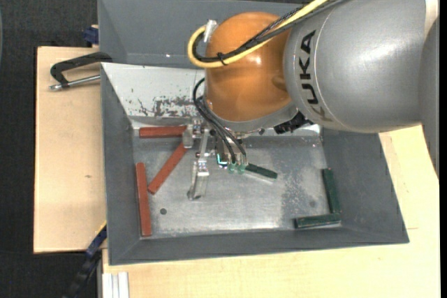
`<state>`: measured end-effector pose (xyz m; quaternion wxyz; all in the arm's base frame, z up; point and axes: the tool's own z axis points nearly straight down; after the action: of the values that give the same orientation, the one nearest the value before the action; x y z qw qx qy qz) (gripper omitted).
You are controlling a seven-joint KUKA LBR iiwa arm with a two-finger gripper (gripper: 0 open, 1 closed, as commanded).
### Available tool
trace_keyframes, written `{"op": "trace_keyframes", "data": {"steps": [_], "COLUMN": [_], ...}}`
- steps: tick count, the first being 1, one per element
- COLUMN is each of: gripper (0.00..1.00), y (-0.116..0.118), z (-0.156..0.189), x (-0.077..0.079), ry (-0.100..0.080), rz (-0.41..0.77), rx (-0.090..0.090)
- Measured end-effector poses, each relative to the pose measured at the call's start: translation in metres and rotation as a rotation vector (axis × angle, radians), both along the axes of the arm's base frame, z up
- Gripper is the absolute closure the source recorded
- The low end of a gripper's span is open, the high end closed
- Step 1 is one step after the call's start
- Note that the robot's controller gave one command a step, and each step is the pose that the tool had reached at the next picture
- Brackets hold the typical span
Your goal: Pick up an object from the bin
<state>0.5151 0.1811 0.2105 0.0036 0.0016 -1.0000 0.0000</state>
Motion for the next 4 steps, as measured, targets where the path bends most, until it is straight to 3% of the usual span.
{"op": "trace_keyframes", "data": {"steps": [1,2,3,4], "gripper": [0.00,0.00,0.00,1.00], "y": [-0.001,0.005,0.033,-0.001], "z": [0.004,-0.045,-0.087,-0.140], "x": [0.002,0.018,0.051,0.046], "ry": [-0.008,-0.015,-0.012,-0.009], "rz": [-0.003,-0.019,0.117,0.232], "rx": [0.002,0.004,0.003,0.003]}}
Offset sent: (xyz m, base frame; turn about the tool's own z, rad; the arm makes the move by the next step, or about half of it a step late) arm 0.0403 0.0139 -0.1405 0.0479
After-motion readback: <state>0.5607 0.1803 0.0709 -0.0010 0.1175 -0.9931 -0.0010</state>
